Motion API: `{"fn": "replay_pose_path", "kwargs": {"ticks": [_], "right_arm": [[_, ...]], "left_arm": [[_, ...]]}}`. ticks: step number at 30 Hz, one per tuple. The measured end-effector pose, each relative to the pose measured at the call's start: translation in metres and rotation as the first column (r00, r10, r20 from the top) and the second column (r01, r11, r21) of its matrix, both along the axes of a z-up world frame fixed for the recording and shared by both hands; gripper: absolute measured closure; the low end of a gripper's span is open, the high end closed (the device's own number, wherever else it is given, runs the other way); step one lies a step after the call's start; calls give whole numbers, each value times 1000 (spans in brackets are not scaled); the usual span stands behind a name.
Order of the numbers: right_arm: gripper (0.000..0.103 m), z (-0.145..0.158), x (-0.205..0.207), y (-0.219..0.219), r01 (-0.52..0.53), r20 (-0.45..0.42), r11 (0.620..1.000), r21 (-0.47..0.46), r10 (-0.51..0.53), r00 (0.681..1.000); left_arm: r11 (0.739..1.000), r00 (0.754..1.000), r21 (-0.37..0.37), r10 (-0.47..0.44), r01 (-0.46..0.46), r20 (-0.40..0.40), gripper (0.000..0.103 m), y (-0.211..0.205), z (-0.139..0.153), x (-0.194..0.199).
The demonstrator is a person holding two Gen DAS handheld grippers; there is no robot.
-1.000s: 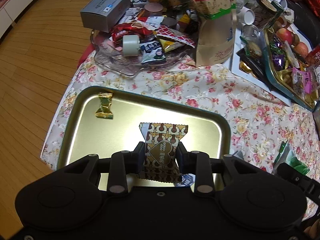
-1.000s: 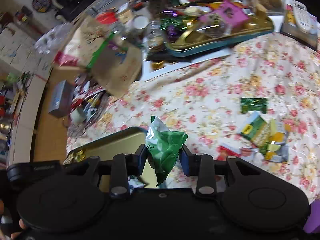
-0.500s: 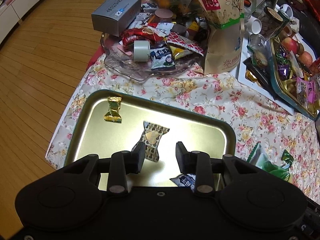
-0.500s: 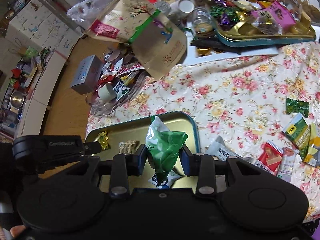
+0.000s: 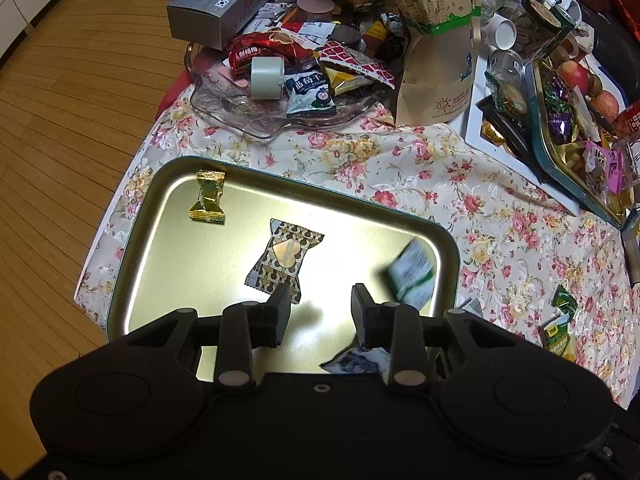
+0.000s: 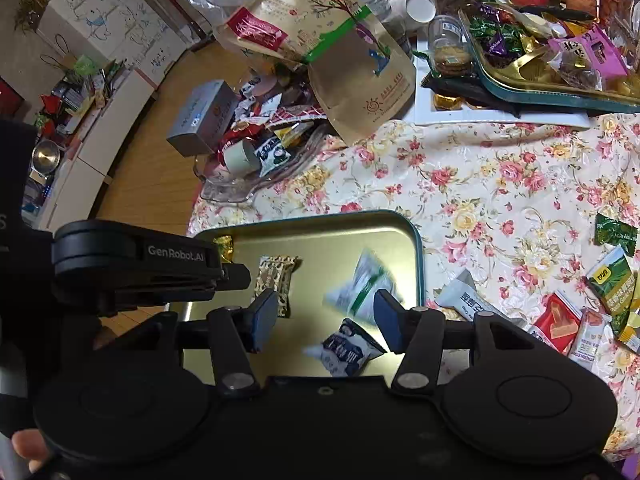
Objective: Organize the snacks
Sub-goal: 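Open the left tool over the tray to drop the brown candy while the right tool releases the green bag, then move both open tools back over the snack pile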
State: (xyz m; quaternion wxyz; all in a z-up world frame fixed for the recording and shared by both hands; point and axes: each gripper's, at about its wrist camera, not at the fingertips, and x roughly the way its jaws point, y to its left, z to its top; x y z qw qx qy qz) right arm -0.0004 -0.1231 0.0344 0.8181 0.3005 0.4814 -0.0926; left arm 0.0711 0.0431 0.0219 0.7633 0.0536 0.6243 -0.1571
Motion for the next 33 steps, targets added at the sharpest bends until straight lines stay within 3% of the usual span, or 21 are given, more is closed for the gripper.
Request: {"fn": "replay_pose_path", "kwargs": {"ticks": [12,33], "right_arm": [[46,-8,-3,-15,83,-74,994,-64,-88,993],[46,-11,-14,-33,128,-113,988,-92,-138,984]], "left_arm": [[998,998,9,-57,57,-4,61,-14,0,-8],[992,992,-12,-125,125,-8,61,-34,8,-26]]}}
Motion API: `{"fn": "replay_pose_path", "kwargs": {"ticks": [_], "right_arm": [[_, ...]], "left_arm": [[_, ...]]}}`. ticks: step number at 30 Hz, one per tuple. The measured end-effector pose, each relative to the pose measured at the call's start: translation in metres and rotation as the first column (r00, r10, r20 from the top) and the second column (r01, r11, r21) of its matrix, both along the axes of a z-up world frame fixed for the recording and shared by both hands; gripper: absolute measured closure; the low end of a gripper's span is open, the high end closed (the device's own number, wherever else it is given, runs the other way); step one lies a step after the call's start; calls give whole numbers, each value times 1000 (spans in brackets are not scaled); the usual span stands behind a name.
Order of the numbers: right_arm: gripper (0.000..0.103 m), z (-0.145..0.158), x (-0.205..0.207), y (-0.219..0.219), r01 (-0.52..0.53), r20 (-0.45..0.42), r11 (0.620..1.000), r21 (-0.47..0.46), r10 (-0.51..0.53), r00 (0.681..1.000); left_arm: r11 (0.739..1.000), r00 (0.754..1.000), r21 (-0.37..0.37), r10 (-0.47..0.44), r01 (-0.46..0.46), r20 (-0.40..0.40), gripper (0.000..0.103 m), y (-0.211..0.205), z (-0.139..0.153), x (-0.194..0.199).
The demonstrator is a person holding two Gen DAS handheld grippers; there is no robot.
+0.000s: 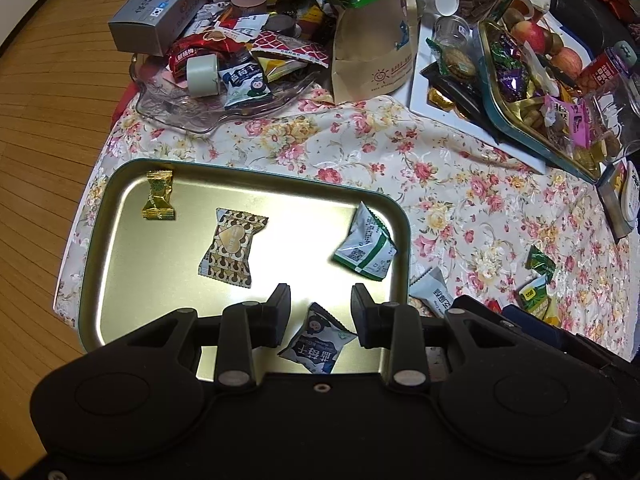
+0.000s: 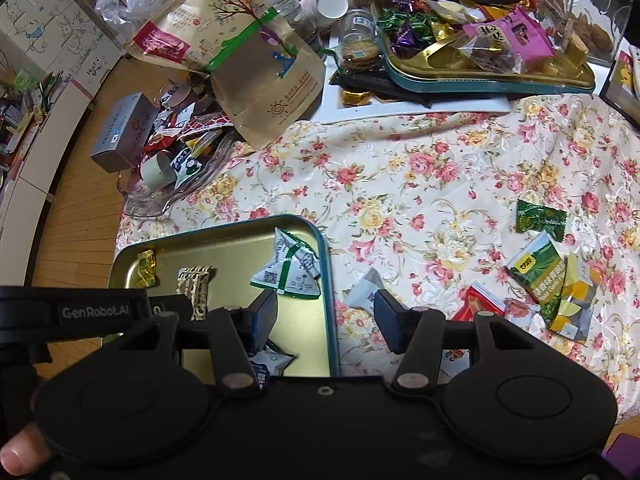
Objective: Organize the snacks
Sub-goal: 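Move both open tools back over the snack pile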
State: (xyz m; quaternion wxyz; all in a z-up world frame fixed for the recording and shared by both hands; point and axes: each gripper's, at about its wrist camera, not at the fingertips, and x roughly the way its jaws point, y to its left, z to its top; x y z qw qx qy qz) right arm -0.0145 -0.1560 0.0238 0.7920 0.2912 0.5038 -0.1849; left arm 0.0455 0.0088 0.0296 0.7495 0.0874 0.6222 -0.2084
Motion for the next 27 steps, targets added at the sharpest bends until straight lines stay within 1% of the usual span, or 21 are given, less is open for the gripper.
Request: {"fn": "replay_pose_path", "kwargs": {"ticks": [12,27], "right_arm": [[46,2,-18,-22,36,-14,999,-19,-37,999],[46,1,-58,-60,112,-28,993,-46,-114,993]], "left_arm": [[998,998,-6,-65,65,2,61,-26,5,-17],[987,988,-17,-157,157,12,61,-66,12,-45]]}}
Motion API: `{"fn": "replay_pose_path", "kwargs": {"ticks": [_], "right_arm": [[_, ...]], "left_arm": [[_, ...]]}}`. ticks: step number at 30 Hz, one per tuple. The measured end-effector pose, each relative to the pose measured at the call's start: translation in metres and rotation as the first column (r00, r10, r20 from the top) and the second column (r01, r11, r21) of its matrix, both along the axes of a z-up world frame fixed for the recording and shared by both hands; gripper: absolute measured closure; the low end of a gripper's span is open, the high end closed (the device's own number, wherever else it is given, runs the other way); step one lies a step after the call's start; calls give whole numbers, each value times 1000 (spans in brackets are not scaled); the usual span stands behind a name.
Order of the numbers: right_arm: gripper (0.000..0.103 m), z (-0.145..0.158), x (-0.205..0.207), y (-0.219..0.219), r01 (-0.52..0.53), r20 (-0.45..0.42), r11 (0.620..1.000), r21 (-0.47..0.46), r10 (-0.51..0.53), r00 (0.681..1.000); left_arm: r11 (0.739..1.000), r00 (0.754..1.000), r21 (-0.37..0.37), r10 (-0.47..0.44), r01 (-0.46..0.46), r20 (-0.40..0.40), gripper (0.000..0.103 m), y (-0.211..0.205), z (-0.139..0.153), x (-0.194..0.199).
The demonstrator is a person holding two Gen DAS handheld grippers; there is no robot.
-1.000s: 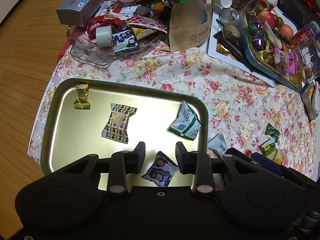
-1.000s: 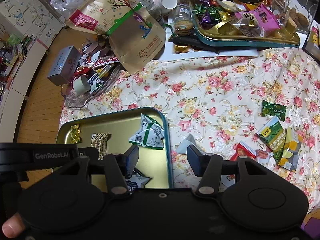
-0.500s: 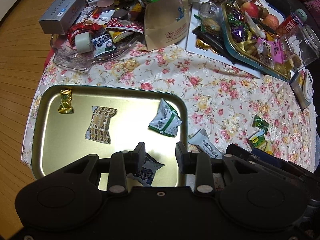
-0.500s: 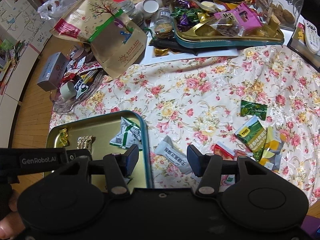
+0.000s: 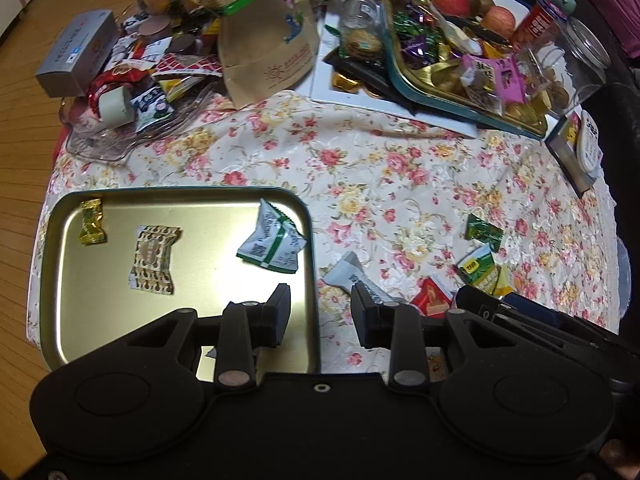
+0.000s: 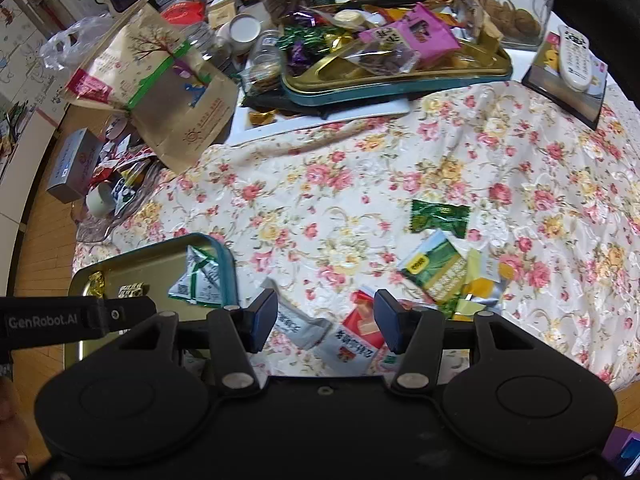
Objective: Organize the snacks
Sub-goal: 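Move both open tools back over the snack pile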
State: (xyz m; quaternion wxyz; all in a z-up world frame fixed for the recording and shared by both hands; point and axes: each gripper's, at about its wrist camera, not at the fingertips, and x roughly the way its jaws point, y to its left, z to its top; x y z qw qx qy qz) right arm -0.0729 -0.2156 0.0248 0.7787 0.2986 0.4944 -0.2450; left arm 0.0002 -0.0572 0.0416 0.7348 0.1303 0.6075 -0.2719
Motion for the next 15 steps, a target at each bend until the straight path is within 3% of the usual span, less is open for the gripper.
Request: {"fn": "replay_pose_path", "kwargs": {"ticks": [15], "right_arm": [[46,-4,-43,-38,86,-10,996,7,-86,996]], "left_arm": [[994,994,19,-110,110,-8,61,-52,-6,-36]]}}
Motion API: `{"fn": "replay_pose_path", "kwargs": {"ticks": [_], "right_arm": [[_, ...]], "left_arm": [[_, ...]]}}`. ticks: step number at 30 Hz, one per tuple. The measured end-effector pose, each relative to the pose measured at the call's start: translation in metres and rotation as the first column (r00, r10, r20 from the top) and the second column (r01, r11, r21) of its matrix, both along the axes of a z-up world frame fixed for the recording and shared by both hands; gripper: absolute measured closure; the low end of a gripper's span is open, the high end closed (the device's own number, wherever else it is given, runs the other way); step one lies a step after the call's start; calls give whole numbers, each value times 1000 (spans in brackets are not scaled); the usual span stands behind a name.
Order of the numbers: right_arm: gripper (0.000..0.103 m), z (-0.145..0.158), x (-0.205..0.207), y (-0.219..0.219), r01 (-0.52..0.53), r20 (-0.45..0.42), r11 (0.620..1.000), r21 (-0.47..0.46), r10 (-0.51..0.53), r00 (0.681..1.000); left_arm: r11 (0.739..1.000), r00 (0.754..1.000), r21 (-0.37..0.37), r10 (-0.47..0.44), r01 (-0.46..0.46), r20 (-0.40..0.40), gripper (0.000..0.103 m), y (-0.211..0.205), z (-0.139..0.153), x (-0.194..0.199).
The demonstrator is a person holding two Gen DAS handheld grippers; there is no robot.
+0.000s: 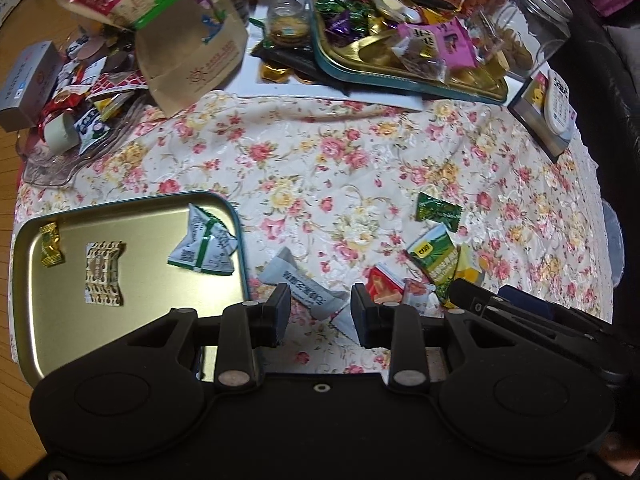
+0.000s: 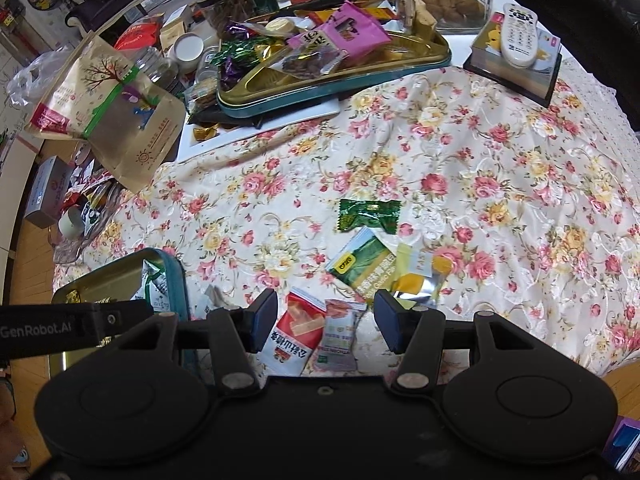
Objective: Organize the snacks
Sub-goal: 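Move both open tools back over the snack pile, then grasp the silver-and-yellow packet with the right tool while the left tool reaches for a white packet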
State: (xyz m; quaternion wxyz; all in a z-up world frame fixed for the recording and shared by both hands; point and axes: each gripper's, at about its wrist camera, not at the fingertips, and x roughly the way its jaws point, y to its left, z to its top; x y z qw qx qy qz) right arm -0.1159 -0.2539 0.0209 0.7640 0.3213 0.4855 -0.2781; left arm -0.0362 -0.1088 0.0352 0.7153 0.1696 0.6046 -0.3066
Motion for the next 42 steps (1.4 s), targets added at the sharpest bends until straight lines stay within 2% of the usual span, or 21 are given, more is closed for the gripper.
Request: {"fn": "replay_pose_path", "kwargs": {"ticks": [13,28,42], "right_arm": [[46,-3,-29,-29,84,11,996,34,-85,996],[46,-11,-40,-50,144,27,987,74,-146,989],[46,-27,-38,-71,218,12,971,95,-220,976]], "left_arm": [[998,998,25,-65,65,-15,61,-37,-12,-21],[995,995,36,-88,89,-50,61,-61,-25,-27],[1000,996,-19,2,-3,-93,62,-60,-34,7]]}}
